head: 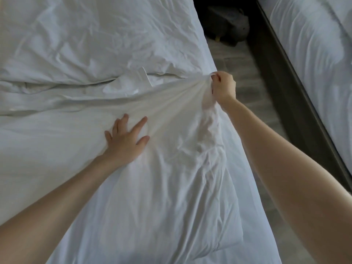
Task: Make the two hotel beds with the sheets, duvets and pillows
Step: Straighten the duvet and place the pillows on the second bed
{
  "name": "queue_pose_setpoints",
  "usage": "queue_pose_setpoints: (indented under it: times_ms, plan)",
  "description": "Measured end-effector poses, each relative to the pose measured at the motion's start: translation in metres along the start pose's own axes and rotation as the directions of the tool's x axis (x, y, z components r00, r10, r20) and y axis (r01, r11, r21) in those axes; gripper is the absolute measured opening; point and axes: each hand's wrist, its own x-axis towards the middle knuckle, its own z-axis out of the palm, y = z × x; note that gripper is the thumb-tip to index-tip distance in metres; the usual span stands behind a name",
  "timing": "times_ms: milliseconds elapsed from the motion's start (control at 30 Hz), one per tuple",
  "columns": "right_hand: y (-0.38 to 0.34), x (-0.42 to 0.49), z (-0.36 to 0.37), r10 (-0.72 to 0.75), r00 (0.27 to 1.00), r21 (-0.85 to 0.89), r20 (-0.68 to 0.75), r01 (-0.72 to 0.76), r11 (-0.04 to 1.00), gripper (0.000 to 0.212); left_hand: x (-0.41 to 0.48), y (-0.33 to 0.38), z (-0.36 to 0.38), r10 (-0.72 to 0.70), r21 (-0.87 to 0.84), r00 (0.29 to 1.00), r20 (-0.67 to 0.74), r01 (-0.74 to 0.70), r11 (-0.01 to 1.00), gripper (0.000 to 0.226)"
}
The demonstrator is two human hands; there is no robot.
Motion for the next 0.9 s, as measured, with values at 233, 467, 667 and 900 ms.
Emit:
queue_pose_setpoints:
  times_ms: [233, 467, 667, 900]
  plan:
    - [-0.021, 0.009, 0.012, 0.325, 0.945, 0.192, 0.031, -0.324, 0.926, 0.033, -0.001, -0.015, -0.010, 0.091, -0.002, 0.996, 0.004, -0.091, 0.996, 0.062]
    - [-0.041, -0.114, 0.075, -0.280, 0.947, -0.313, 0.158, 0.317, 0.895, 0.052, -0.030, -0.052, -0.009, 0.146, 0.313, 0.941, -0.305, -0.046, 0.949, 0.058]
    - [-0.009, -0.195, 0.100, -0.203, 0.883, -0.562, 0.423, 0.431, 0.706, 0.059, -0.050, -0.088, -0.004, 0.117, 0.311, 0.939, -0.323, -0.011, 0.951, 0.057]
    - [0.026, -0.128, 0.085, 0.078, 0.943, -0.724, 0.324, 0.194, 0.662, 0.062, -0.015, -0.187, -0.048, -0.329, 0.166, 0.878, -0.346, 0.403, 0.900, 0.053]
